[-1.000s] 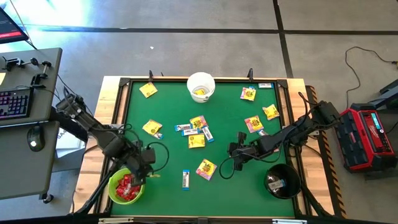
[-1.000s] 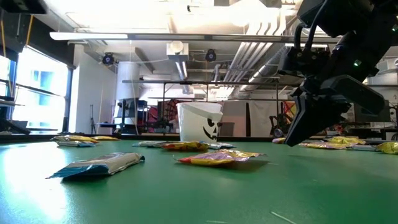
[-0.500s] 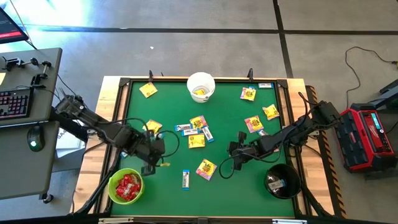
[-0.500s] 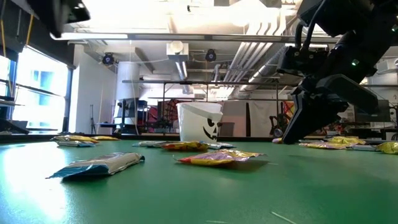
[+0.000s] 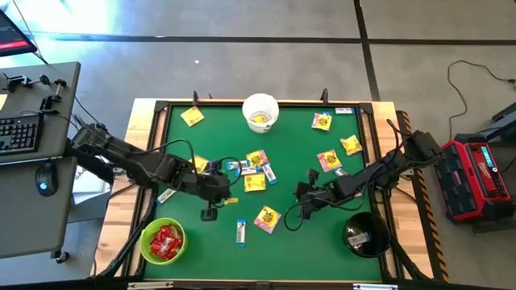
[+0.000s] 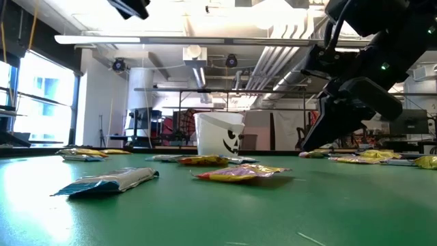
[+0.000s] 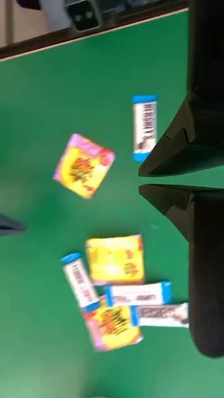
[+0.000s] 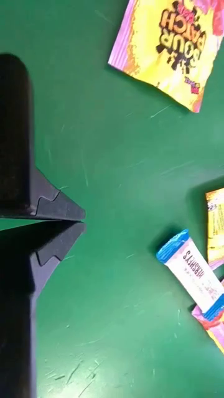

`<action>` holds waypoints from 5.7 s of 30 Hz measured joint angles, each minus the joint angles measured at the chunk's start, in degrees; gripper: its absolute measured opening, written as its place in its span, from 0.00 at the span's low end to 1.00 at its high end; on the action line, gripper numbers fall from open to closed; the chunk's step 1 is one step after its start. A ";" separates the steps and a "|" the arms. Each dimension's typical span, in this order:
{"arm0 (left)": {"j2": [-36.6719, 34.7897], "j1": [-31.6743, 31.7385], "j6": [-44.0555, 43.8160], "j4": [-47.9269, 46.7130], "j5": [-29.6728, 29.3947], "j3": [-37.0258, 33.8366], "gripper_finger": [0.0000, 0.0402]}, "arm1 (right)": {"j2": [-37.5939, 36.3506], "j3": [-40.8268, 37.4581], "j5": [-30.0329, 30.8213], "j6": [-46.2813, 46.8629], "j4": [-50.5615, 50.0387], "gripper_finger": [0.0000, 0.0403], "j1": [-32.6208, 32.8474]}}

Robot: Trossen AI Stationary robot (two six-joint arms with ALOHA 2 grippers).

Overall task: Sort candy by brand, put in halloween buckets
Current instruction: Put the white candy into the black bucket

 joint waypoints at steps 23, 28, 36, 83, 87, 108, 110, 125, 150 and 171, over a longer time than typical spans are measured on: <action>16.61 3.82 5.75 5.24 -10.72 0.02 0.06 | 0.00 0.00 2.20 0.11 0.77 0.00 0.00; 22.95 3.71 6.67 8.02 -12.78 0.02 0.10 | 0.00 0.01 2.22 0.17 0.75 0.00 0.01; 30.65 3.71 7.73 11.42 -16.03 0.02 0.27 | 0.00 0.00 2.24 0.04 0.69 0.00 0.00; 36.63 7.03 10.10 16.95 -19.01 0.00 0.03 | 0.04 0.04 2.08 0.82 0.14 0.01 0.02; 36.63 6.72 10.29 17.01 -17.99 0.00 0.10 | 0.04 0.12 1.54 1.04 0.08 0.04 0.60; 31.22 1.92 8.12 23.78 -16.39 -3.49 0.37 | 3.05 5.27 2.49 8.89 7.72 0.48 -4.47; 30.74 1.68 7.95 26.74 -16.08 -6.14 0.37 | 4.88 5.27 1.68 8.20 10.38 0.48 -5.68; 16.89 1.65 5.41 54.61 -11.36 -25.54 0.37 | 14.25 6.63 0.20 3.73 23.31 0.48 -12.83; 9.24 1.81 4.33 69.94 -15.45 -36.32 0.37 | 22.14 16.93 -2.82 8.16 10.05 0.35 -17.62; 9.18 1.81 3.91 69.58 -15.10 -36.30 0.37 | 17.85 23.63 -6.86 4.39 -6.77 0.24 -16.24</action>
